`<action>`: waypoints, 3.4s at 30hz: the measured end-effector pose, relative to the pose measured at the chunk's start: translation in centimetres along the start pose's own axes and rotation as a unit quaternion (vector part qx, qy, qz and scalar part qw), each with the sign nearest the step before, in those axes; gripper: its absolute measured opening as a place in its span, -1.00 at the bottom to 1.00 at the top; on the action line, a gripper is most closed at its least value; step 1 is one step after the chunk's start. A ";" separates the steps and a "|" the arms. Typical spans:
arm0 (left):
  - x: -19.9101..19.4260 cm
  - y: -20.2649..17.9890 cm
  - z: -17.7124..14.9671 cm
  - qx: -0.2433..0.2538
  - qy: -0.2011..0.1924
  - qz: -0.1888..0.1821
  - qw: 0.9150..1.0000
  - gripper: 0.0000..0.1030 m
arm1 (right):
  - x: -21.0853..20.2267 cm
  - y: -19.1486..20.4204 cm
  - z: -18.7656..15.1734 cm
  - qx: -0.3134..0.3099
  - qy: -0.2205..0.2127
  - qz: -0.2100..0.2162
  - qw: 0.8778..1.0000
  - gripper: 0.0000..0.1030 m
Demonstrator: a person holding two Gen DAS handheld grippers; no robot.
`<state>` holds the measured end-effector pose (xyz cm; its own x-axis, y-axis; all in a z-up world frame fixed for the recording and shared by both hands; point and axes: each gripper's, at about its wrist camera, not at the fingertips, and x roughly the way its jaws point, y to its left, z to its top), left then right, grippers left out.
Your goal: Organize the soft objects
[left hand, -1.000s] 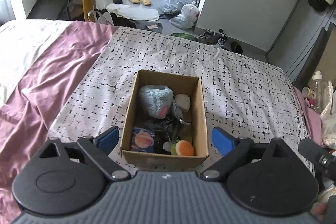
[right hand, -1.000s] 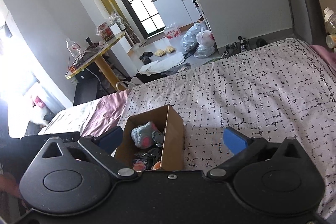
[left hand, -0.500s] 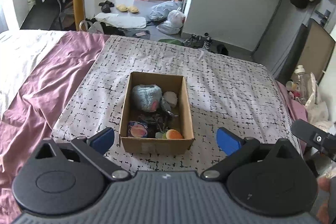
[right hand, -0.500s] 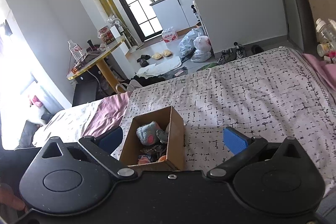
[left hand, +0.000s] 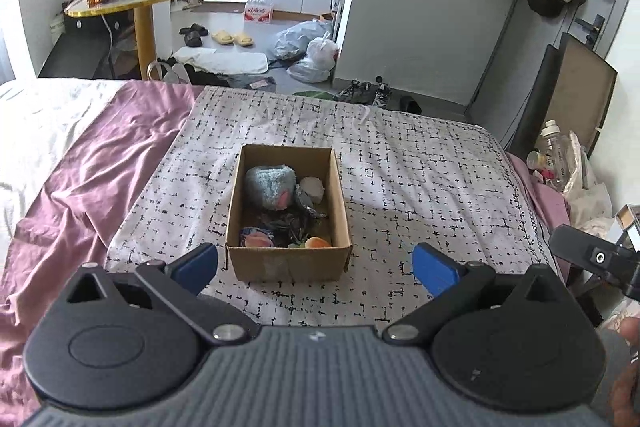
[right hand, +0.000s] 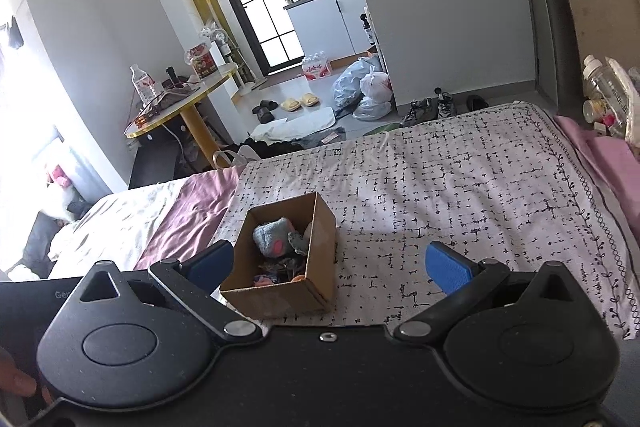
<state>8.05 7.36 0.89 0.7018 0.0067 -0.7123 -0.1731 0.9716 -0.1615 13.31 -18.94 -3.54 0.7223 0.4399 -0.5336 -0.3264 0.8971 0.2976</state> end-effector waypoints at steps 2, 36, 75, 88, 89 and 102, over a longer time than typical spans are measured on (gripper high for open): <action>-0.6 -0.2 -0.1 0.005 -0.003 0.000 1.000 0.99 | -0.6 0.1 0.0 -0.006 -0.002 -0.002 1.000 1.00; -4.3 -0.7 -1.2 0.019 -0.017 0.013 1.000 1.00 | -3.7 0.4 -0.6 -0.035 0.002 -0.027 0.999 1.00; -4.7 -0.4 -1.3 0.021 -0.027 0.014 0.999 0.99 | -3.5 1.1 -1.0 -0.049 0.018 -0.047 0.998 1.00; -4.3 -0.3 -1.7 0.025 -0.024 0.006 0.999 0.99 | -3.4 0.9 -1.0 -0.045 0.012 -0.042 0.998 1.00; -4.3 -0.3 -1.8 0.024 -0.024 0.006 0.999 0.99 | -3.3 0.9 -1.1 -0.045 0.012 -0.042 0.998 1.00; -2.4 0.1 -2.2 0.027 -0.021 -0.021 0.999 0.99 | -1.9 1.5 -1.6 -0.080 0.013 -0.051 0.995 1.00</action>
<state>4.82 6.94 1.10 0.7365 -0.0264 -0.6760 -0.1054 0.9826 -0.1532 10.45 -18.33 -3.39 0.7412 0.3455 -0.5755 -0.3466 0.9312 0.1127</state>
